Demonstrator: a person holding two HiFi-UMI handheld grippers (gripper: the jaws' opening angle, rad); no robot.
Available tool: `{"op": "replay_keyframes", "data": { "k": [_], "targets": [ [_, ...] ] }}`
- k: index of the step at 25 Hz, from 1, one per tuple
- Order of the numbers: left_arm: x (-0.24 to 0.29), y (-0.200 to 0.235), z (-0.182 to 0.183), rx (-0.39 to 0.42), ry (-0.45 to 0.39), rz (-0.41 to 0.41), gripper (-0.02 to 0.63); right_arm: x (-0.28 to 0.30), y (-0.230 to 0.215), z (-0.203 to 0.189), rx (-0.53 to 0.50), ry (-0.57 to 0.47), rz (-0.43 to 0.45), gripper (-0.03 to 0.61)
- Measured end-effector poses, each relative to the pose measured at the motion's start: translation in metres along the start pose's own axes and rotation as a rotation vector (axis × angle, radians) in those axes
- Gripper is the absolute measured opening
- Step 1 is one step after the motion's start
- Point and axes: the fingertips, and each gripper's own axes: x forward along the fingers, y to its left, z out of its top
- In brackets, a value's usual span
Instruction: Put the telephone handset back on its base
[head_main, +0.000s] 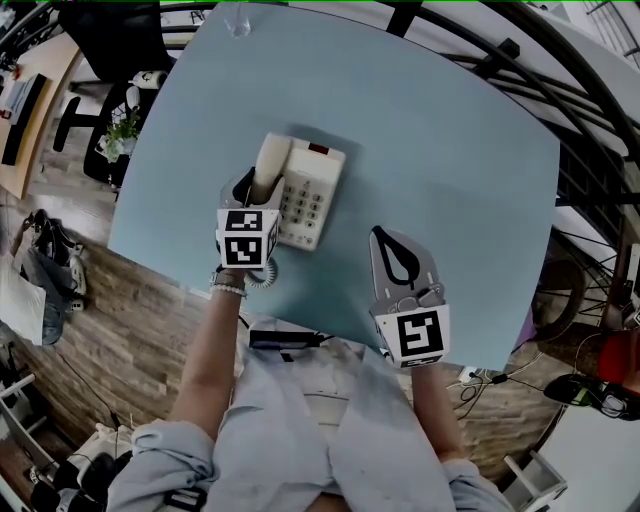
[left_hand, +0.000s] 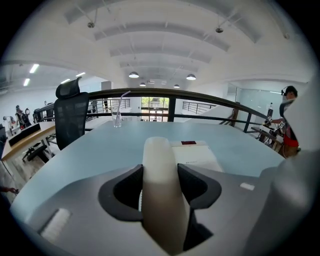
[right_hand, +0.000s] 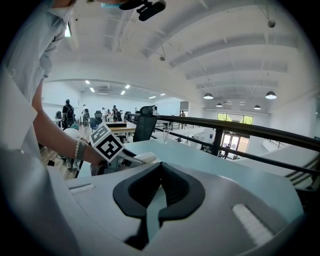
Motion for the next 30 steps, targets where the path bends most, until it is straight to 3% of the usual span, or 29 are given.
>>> {"op": "replay_keyframes", "data": {
  "k": [9,21,25,30],
  "targets": [
    [-0.003,0.0,0.005,-0.131,-0.016,-0.108,0.219,-0.007,-0.001,-0.003,0.0,0.001,-0.008,0.005],
    [-0.048,0.013,0.033,-0.165,-0.131,-0.109,0.216,-0.009,0.007,0.008,-0.008,-0.046,0.01,0.005],
    [-0.068,0.01,0.044,-0.182,-0.177,-0.112,0.156,-0.014,0.01,0.009,-0.018,-0.036,0.02,0.005],
    [-0.094,0.004,0.058,-0.122,-0.237,-0.096,0.065,-0.021,0.015,0.016,-0.033,-0.052,0.029,0.005]
  ]
}}
